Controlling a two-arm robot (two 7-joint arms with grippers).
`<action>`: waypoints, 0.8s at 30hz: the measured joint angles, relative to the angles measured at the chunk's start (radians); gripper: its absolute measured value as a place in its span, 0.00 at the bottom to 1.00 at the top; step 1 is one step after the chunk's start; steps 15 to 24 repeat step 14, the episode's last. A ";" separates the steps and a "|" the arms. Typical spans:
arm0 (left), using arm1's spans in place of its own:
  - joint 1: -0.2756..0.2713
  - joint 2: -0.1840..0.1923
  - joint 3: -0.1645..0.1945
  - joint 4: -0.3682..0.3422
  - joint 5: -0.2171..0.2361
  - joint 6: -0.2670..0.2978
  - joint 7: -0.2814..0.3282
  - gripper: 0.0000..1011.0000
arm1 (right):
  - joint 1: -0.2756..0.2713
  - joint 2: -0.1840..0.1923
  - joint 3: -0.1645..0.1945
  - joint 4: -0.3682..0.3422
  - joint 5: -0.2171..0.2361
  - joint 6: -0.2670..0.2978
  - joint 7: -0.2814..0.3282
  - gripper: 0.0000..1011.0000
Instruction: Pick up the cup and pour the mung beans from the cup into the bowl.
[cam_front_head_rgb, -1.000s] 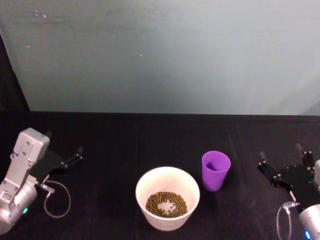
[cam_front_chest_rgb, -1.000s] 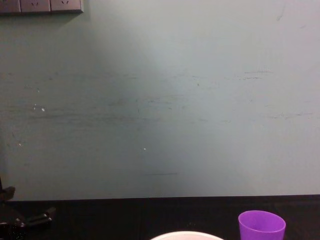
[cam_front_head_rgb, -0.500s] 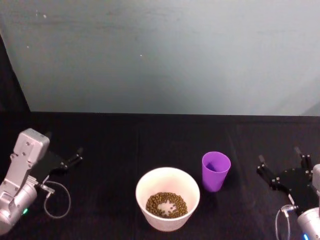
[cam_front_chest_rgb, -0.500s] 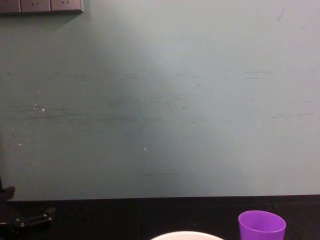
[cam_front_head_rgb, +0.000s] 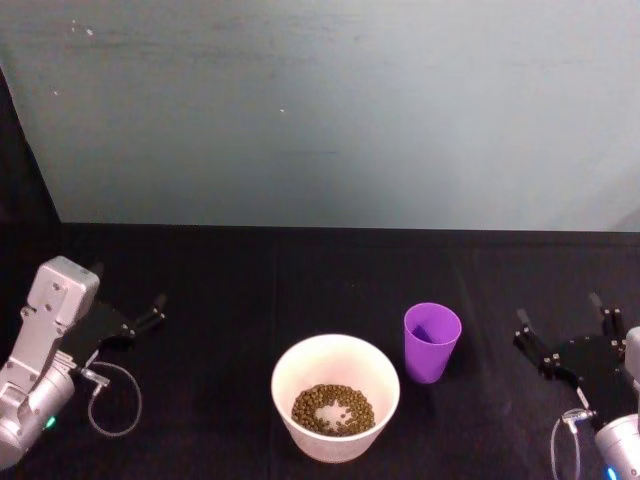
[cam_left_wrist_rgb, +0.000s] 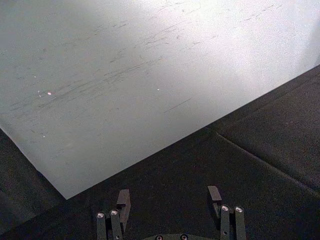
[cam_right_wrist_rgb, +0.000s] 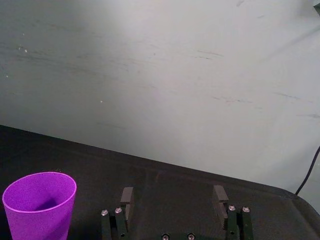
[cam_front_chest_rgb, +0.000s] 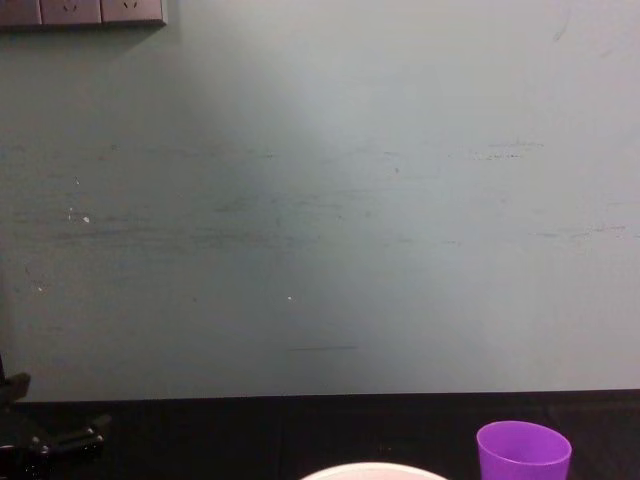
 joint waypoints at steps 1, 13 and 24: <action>0.000 0.000 0.000 0.000 0.000 0.000 0.000 0.99 | 0.000 0.000 0.000 0.000 0.000 0.000 0.000 0.99; 0.000 0.000 0.000 0.000 0.000 0.000 0.000 0.99 | 0.000 0.001 0.000 -0.001 0.001 0.001 -0.001 0.99; 0.000 0.000 0.000 0.000 0.000 0.000 0.000 0.99 | 0.000 0.001 0.000 -0.001 0.001 0.001 -0.001 0.99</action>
